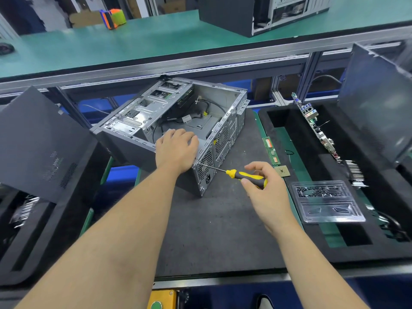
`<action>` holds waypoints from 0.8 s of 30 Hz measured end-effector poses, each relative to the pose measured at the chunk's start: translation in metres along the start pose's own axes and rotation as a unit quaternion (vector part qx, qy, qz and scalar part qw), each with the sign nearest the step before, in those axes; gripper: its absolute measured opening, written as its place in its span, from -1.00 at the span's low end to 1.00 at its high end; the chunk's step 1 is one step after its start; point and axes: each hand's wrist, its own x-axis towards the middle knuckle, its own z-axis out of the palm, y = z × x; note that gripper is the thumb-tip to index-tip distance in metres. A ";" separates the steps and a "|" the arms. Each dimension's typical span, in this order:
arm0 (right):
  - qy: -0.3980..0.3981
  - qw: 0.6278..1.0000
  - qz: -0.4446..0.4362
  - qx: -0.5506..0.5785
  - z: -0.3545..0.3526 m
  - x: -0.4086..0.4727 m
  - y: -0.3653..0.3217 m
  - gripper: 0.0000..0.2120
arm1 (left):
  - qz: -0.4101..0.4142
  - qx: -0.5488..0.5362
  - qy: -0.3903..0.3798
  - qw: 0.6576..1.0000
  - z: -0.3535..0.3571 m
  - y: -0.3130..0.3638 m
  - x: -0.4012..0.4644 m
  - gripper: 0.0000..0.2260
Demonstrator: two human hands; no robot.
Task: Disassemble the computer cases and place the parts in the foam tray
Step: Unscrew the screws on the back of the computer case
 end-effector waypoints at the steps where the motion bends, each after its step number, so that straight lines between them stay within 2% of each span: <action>1: -0.006 1.000 0.007 0.011 0.000 0.000 0.000 -0.66 | -0.001 -0.001 -0.001 1.000 0.000 0.000 0.000 -0.78; 3: -0.009 0.999 0.026 0.029 0.001 -0.001 0.001 -0.72 | -0.002 -0.004 -0.002 1.000 -0.001 0.000 -0.001 -0.79; 5: 0.000 0.998 0.064 0.028 0.003 -0.001 0.000 -0.95 | 0.000 -0.009 -0.002 1.000 -0.002 0.001 -0.001 -0.79; 8: -0.001 0.996 0.088 -0.019 0.003 0.000 0.005 -0.75 | 0.003 -0.008 -0.002 1.000 -0.002 0.001 -0.001 -0.78; 13: 0.015 0.997 -0.001 -0.078 0.002 -0.001 0.002 -0.88 | -0.003 -0.003 -0.015 1.000 -0.001 -0.001 0.001 -0.77; 17: -0.006 0.999 -0.007 -0.040 0.000 -0.001 -0.004 -0.72 | -0.003 -0.027 -0.032 0.999 0.001 -0.002 0.003 -0.68; 19: -0.017 0.999 -0.004 -0.044 -0.002 -0.001 -0.003 -0.70 | 0.006 -0.060 -0.028 0.998 -0.003 -0.003 0.003 -0.70; 21: -0.018 0.999 0.009 -0.038 0.001 -0.002 -0.001 -0.76 | 0.032 -0.103 -0.023 0.994 -0.007 -0.004 0.001 -0.77; 23: -0.010 0.998 0.057 -0.024 0.004 -0.001 -0.001 -0.95 | 0.045 -0.172 -0.045 0.983 -0.012 -0.004 -0.002 -0.85; 24: -0.011 0.996 0.085 -0.022 0.004 0.001 0.000 -0.90 | 0.035 -0.218 -0.070 0.973 -0.018 -0.004 -0.003 -0.87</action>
